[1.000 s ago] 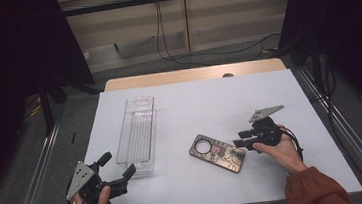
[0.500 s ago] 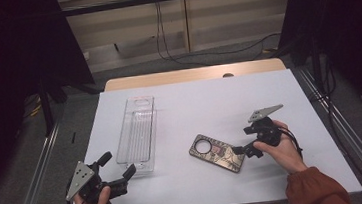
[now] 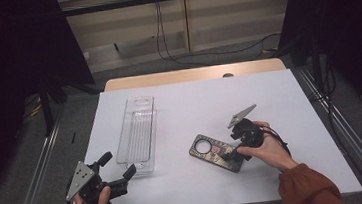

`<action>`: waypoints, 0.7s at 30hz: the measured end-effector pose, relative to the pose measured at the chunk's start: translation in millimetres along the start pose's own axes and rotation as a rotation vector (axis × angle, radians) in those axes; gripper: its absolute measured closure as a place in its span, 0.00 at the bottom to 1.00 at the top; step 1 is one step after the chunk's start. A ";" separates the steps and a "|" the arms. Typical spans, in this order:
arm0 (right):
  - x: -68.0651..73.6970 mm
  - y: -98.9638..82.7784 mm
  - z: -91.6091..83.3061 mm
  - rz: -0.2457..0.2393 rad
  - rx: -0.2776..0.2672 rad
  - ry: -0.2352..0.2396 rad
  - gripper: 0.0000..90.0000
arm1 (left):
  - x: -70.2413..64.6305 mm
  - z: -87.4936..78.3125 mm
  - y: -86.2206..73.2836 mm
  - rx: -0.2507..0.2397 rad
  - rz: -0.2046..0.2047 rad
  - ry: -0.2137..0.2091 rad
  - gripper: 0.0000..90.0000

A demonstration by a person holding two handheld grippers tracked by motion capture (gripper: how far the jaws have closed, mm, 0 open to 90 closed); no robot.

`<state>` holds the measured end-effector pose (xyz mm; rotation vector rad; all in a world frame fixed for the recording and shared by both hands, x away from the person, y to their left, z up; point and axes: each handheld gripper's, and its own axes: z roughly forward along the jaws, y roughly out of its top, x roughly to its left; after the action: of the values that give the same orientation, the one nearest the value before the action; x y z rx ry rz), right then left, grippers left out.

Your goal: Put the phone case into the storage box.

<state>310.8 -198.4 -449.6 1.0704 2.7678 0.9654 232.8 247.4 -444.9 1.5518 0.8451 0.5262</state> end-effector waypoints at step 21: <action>7.1 35.1 34.0 -0.078 0.225 -0.019 0.09 | 0.1 -0.5 0.1 0.003 0.004 -0.006 0.03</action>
<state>334.4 -155.5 -456.3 0.9790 2.9312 0.6431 232.5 247.8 -444.7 1.5576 0.8383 0.5233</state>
